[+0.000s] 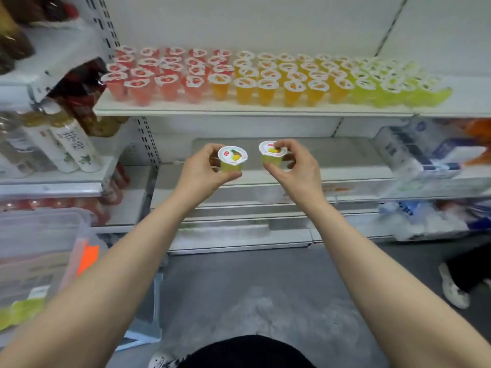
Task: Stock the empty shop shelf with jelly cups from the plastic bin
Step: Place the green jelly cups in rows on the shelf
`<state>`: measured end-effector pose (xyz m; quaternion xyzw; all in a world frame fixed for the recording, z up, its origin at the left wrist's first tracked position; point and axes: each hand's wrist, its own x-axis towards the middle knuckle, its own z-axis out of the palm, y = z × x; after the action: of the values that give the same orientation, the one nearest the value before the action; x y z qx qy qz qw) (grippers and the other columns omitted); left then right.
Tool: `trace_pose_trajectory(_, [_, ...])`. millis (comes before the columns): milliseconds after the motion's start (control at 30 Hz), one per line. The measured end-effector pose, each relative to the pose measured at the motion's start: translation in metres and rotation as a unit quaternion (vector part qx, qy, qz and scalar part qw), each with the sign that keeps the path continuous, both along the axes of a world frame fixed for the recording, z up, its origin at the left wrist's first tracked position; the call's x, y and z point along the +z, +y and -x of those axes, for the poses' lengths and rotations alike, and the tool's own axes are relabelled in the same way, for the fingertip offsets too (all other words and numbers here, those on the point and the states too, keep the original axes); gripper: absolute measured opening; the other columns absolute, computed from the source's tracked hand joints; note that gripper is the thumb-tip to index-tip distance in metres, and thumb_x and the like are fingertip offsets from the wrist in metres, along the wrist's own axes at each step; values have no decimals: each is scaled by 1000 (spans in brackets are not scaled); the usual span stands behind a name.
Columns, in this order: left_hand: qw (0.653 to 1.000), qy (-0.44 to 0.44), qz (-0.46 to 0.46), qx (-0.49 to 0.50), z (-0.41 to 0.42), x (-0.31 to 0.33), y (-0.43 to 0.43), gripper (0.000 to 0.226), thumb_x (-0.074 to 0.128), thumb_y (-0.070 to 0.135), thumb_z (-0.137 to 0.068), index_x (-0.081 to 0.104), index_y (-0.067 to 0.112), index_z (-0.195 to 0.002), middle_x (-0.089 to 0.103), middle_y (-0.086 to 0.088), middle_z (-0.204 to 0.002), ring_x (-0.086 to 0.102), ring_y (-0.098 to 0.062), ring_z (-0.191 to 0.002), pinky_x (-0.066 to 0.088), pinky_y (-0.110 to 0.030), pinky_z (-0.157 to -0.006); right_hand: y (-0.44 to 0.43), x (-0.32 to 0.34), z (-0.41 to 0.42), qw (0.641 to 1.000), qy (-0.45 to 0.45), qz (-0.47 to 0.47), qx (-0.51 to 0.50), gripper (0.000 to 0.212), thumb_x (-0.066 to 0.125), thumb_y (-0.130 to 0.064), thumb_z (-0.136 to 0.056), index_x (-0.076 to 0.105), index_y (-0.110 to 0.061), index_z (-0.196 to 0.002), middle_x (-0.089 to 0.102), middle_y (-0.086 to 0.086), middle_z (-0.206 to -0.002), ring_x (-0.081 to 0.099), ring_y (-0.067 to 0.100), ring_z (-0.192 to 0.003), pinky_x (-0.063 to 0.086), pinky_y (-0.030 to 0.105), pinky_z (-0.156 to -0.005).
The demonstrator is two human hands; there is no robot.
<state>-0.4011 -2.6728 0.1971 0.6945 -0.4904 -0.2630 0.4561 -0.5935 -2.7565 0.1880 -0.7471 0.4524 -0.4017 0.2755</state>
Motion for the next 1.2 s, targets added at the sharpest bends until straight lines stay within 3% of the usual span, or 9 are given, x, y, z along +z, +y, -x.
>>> trace_pose_trajectory(200, [998, 24, 30, -54, 88, 13, -75, 44, 85, 22, -69, 63, 26, -107, 69, 10, -96, 66, -13, -86, 54, -25, -82, -51, 13, 100, 998, 7, 21, -56, 35, 79, -29, -76, 63, -27, -108, 66, -15, -108, 57, -3, -85, 47, 22, -76])
trace_pose_trajectory(300, [995, 35, 44, -84, 127, 22, -108, 45, 84, 21, -70, 63, 25, -111, 70, 9, -97, 67, -10, -85, 54, -22, -79, -74, 23, 145, 996, 15, 33, -86, 35, 78, -30, -77, 63, -26, -108, 66, -14, -108, 58, 2, -86, 46, 22, -75])
trace_pose_trajectory(400, [992, 34, 61, -109, 161, 33, -140, 46, 84, 18, -70, 61, 30, -108, 68, 15, -93, 64, 2, -77, 50, -11, -74, -98, 30, 181, 992, 20, 42, -119, 36, 78, -30, -76, 63, -26, -109, 66, -13, -109, 58, 0, -86, 47, 24, -76])
trace_pose_trajectory(567, [984, 35, 80, -158, 207, 45, -200, 49, 83, 17, -70, 62, 28, -112, 69, 14, -99, 66, -1, -83, 53, -20, -82, -139, 40, 229, 985, 20, 53, -164, 35, 77, -30, -77, 62, -27, -109, 66, -12, -107, 59, 0, -86, 47, 24, -77])
trace_pose_trajectory(800, [974, 31, 100, -202, 258, 63, -288, 54, 83, 19, -73, 58, 24, -120, 64, 18, -100, 61, 11, -76, 49, -9, -75, -210, 56, 276, 974, 15, 83, -210, 34, 77, -32, -76, 64, -27, -107, 67, -14, -104, 62, 2, -84, 52, 27, -77])
trace_pose_trajectory(933, [971, 29, 108, -211, 280, 75, -337, 55, 83, 22, -72, 60, 23, -122, 67, 11, -105, 66, -2, -86, 51, -13, -78, -251, 66, 298, 972, 6, 86, -220, 34, 78, -28, -76, 63, -25, -107, 66, -11, -108, 60, 7, -83, 50, 23, -75])
trace_pose_trajectory(1200, [970, 9, 115, -214, 317, 95, -424, 55, 83, 29, -71, 61, 24, -121, 69, 10, -105, 68, -7, -89, 55, -28, -73, -330, 84, 339, 966, -15, 108, -235, 33, 77, -34, -78, 60, -30, -106, 64, -18, -107, 59, 2, -88, 48, 22, -74])
